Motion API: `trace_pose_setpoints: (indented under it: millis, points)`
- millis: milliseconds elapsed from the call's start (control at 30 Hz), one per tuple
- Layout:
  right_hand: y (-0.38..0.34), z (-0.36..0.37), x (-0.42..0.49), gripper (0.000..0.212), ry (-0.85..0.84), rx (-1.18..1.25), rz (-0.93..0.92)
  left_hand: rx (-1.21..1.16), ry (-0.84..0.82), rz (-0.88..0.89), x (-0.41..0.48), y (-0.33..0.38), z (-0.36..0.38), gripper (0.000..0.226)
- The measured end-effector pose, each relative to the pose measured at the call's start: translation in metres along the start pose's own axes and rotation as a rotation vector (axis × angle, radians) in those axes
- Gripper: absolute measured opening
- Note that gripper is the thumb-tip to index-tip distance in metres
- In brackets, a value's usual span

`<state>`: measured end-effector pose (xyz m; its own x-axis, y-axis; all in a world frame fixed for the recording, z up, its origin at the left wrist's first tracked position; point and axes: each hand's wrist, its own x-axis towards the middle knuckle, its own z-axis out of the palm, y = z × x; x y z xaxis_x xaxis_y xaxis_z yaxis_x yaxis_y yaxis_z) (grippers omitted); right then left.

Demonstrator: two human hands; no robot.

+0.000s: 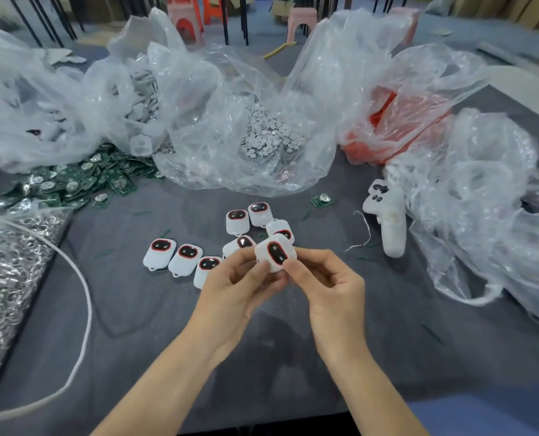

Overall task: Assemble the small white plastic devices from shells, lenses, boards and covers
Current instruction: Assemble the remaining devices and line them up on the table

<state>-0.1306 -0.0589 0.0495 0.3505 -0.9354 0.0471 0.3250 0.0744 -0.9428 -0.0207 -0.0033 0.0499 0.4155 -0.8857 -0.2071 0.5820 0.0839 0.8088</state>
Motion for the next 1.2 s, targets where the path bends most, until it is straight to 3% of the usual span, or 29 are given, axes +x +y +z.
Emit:
trace_pose_setpoints:
  millis: [100,233,333,700,867,1200]
  points:
    - [0.003,0.005,-0.007,0.015,0.082,-0.158,-0.134,-0.182,-0.060,-0.111,-0.003,-0.005,0.002,0.022]
    - [0.005,0.015,-0.017,0.013,0.228,-0.491,-0.511,-0.348,-0.192,-0.248,-0.006,-0.009,0.005,0.023]
    - [0.005,0.020,-0.021,0.013,0.297,-0.573,-0.660,-0.385,-0.288,-0.307,-0.008,-0.011,0.007,0.037]
    - [0.007,0.022,-0.022,0.017,0.284,-0.496,-0.608,-0.398,-0.153,-0.202,-0.007,-0.015,0.008,0.033]
    - [0.005,0.028,-0.025,0.012,0.264,-0.454,-0.670,-0.411,-0.221,-0.206,-0.005,-0.010,0.011,0.055]
    - [0.003,0.027,-0.021,0.012,0.287,-0.541,-0.789,-0.452,-0.247,-0.306,-0.003,-0.011,0.016,0.053]
